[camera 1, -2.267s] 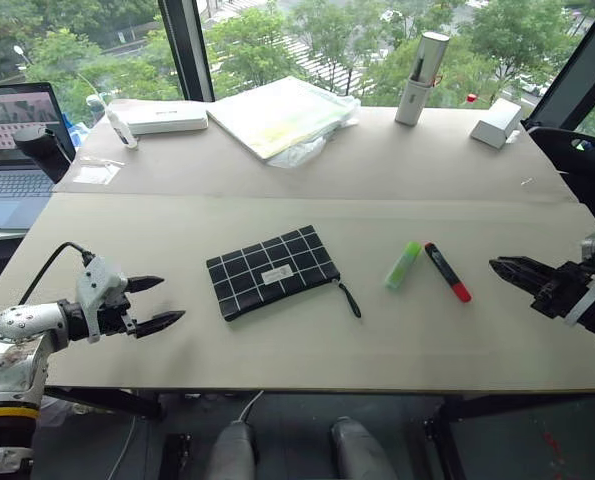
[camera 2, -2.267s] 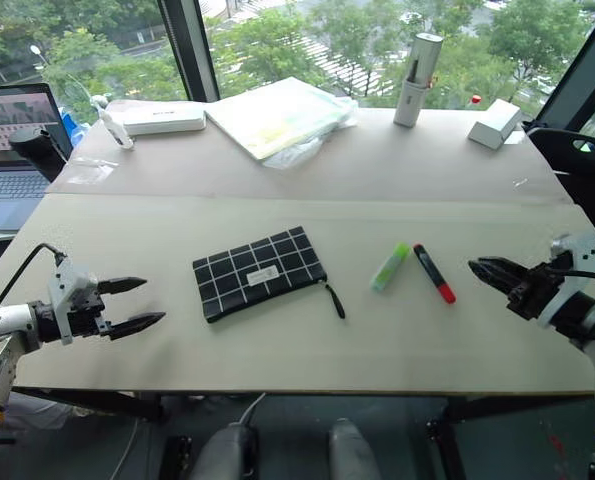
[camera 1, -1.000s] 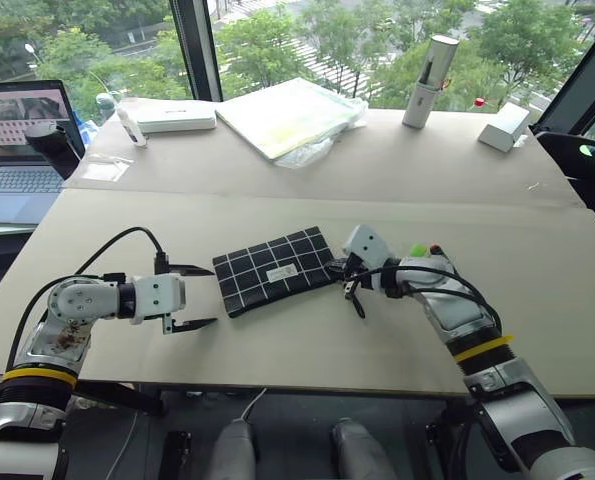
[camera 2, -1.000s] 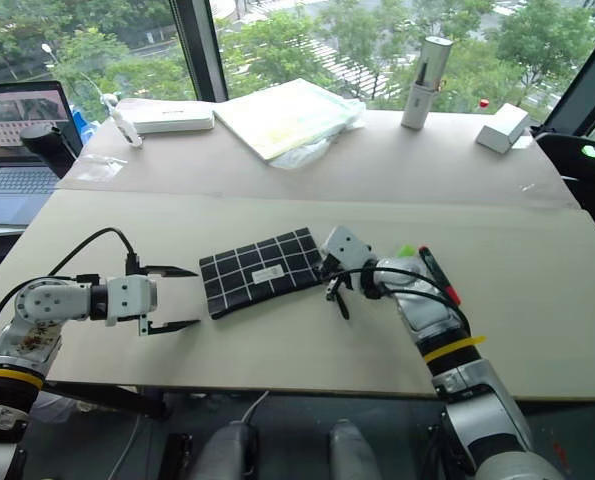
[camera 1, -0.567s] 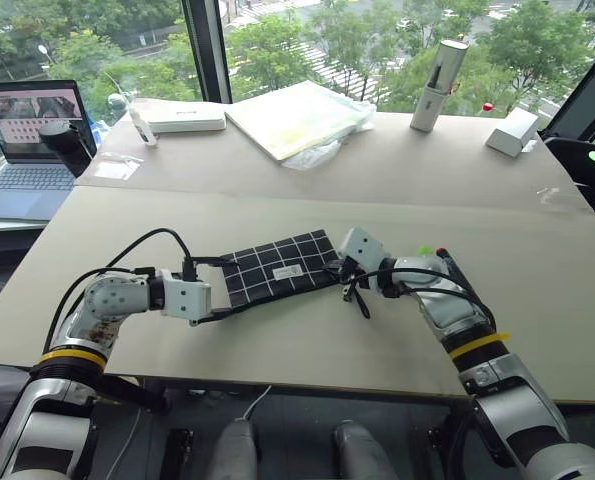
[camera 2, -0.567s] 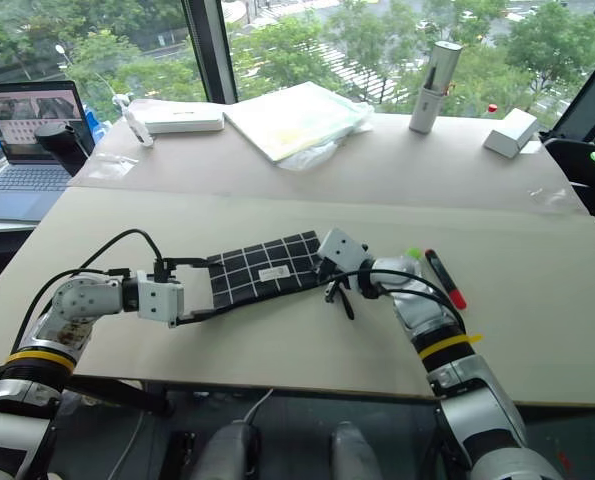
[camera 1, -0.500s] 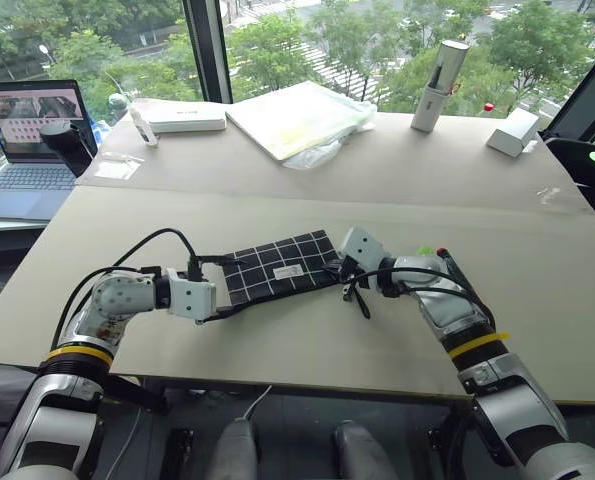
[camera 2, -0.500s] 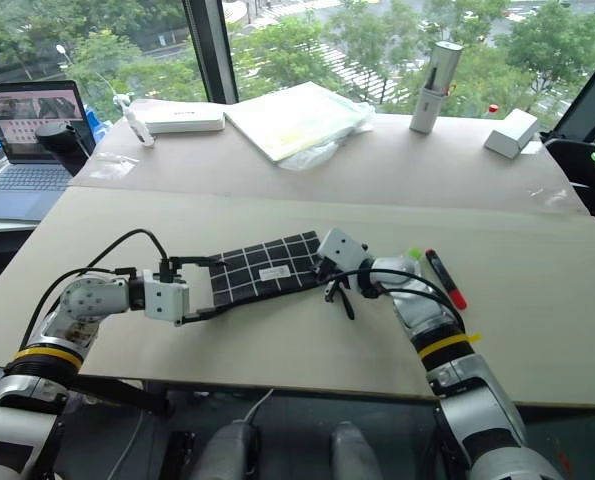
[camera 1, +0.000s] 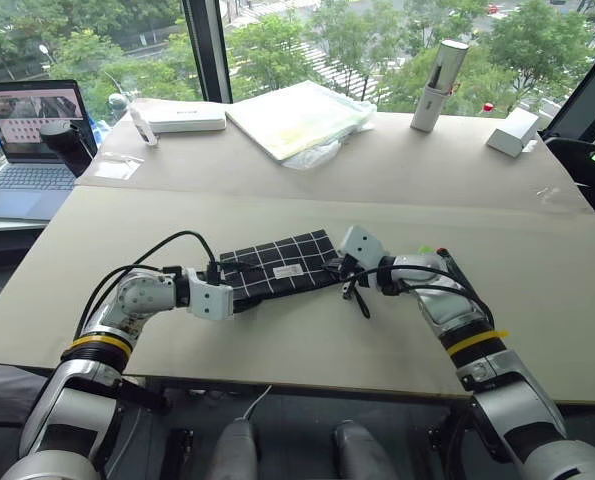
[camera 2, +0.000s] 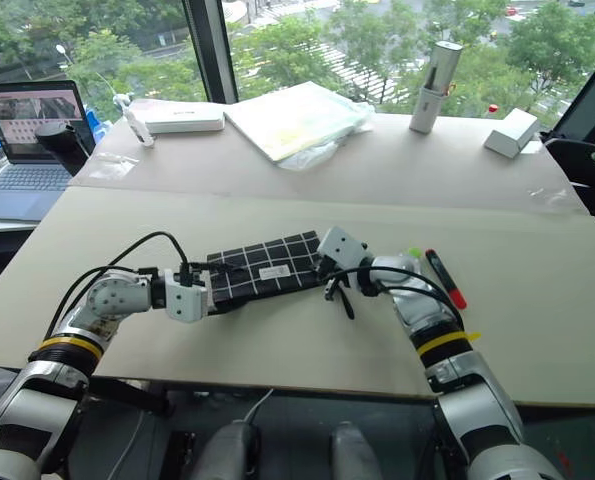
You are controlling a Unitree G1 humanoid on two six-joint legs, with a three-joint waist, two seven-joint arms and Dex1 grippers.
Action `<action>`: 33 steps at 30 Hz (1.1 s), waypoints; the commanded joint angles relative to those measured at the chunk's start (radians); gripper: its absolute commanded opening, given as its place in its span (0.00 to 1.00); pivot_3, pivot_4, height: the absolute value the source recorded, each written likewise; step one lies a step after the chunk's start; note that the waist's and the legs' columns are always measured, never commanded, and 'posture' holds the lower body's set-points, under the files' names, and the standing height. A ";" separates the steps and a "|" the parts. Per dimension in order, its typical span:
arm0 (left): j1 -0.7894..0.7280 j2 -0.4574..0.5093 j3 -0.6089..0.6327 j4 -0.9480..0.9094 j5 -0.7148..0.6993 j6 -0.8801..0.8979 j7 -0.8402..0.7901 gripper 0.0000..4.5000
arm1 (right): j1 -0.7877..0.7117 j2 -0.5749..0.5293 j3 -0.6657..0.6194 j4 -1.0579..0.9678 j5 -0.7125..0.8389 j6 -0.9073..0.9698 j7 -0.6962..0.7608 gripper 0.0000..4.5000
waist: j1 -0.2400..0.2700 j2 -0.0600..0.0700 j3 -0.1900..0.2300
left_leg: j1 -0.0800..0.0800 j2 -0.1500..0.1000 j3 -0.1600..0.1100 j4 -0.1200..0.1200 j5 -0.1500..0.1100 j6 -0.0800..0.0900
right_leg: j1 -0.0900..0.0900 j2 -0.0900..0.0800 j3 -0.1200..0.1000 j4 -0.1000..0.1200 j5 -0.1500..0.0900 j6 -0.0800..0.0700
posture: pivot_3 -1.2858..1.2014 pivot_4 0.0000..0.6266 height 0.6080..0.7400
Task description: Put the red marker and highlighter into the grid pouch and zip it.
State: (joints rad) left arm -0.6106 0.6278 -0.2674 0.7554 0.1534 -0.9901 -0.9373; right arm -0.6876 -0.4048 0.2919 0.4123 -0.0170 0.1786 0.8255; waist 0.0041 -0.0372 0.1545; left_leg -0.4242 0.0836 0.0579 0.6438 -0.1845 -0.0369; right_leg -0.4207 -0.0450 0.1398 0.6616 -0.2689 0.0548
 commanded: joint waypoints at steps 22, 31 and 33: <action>0.123 -0.054 0.091 -0.258 -0.183 0.422 0.017 0.00 | -0.118 -0.027 -0.363 -0.108 0.383 0.332 0.091 0.70 | -0.005 0.000 0.000 | -0.001 0.000 -0.001 0.000 0.000 0.000 | -0.001 0.000 0.000 0.000 0.000 0.000 | 0.52 0.24 1.00; 0.160 -0.125 0.151 -0.432 -0.242 0.650 0.096 0.00 | 0.050 -0.060 -0.215 -0.287 0.304 0.342 0.094 0.70 | -0.021 0.000 0.000 | -0.002 0.000 -0.003 -0.001 0.000 0.000 | -0.002 0.001 0.000 0.000 0.000 0.000 | 0.52 0.24 1.00; 0.166 -0.132 0.148 -0.445 -0.238 0.665 0.103 0.00 | 0.076 -0.057 -0.164 -0.287 0.256 0.312 0.076 0.70 | -0.023 0.000 0.000 | -0.003 0.000 -0.003 -0.001 0.000 0.001 | -0.002 0.001 0.000 0.000 0.000 0.000 | 0.52 0.24 1.00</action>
State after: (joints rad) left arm -0.4526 0.4993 -0.1364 0.3493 -0.0743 -0.3386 -0.8486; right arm -0.6113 -0.4614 0.1032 0.1651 0.2729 0.5264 0.9158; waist -0.0188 -0.0371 0.1546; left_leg -0.4268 0.0837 0.0552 0.6429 -0.1849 -0.0363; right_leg -0.4232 -0.0436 0.1397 0.6613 -0.2693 0.0551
